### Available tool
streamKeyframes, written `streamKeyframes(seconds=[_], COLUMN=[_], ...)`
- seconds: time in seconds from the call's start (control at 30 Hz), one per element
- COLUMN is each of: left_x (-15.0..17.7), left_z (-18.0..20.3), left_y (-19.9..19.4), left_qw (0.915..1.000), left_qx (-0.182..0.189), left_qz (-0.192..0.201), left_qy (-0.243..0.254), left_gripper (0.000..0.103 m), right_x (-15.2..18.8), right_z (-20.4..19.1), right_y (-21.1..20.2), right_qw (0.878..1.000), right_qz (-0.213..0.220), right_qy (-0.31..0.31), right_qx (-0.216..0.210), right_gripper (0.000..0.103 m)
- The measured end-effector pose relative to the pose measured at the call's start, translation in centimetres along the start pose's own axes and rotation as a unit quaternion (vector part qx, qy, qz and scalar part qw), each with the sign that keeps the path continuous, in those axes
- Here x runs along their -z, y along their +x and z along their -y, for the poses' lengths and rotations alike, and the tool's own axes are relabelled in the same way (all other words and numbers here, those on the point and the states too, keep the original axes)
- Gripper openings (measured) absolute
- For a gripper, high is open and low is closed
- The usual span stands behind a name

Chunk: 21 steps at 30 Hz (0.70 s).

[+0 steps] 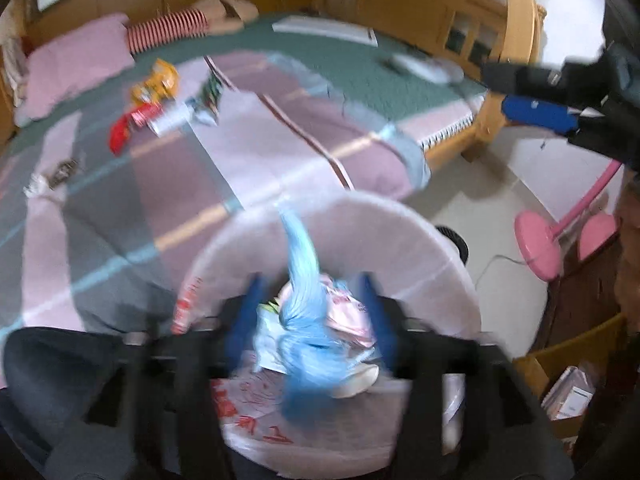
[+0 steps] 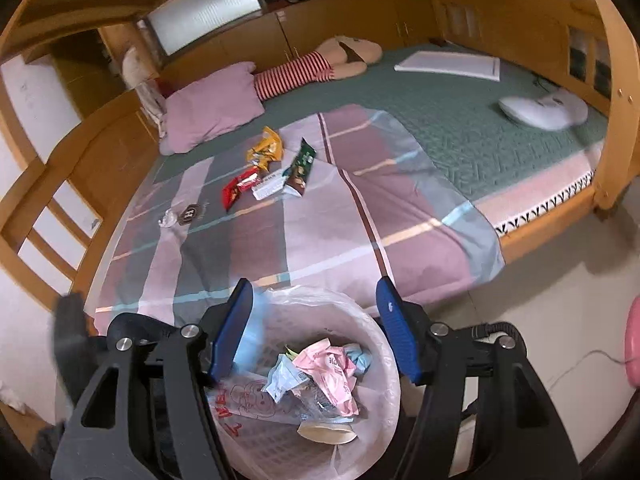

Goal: Collect trash
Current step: 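Carry the blue sock and pink bag over the basket and open both grippers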

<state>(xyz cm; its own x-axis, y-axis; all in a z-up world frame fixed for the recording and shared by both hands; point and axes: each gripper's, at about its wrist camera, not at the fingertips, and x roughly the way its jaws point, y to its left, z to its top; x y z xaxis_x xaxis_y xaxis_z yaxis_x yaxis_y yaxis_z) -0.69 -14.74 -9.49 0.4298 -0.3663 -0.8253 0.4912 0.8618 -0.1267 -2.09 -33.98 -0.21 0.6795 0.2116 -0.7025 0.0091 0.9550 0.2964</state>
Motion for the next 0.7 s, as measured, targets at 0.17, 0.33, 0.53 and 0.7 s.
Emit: streamKeyframes(seconds=[0.17, 0.33, 0.53, 0.7], left_x=[0.7, 0.6, 0.5, 0.5], left_z=[-1.1, -2.2, -4.8, -5.6], left_y=[0.9, -0.9, -1.4, -1.7], left_qw=[0.9998, 0.999, 0.9953, 0.9926], left_qx=[-0.007, -0.022, -0.031, -0.045], left_qz=[-0.014, 0.023, 0.031, 0.038], left_qy=[-0.013, -0.031, -0.086, -0.106], left_gripper=[0.09, 0.093, 0.093, 0.093], right_x=[-0.2, -0.5, -0.7, -0.9], right_z=[-1.4, -2.9, -4.4, -4.7], right_y=[0.5, 0.8, 1.7, 2.1], right_qw=[1.0, 1.0, 1.0, 1.0], right_qz=[-0.011, -0.005, -0.007, -0.01], right_qy=[0.003, 0.003, -0.017, -0.021], right_qx=[0.002, -0.002, 0.008, 0.007], right_gripper=[0.063, 0.067, 0.069, 0.069])
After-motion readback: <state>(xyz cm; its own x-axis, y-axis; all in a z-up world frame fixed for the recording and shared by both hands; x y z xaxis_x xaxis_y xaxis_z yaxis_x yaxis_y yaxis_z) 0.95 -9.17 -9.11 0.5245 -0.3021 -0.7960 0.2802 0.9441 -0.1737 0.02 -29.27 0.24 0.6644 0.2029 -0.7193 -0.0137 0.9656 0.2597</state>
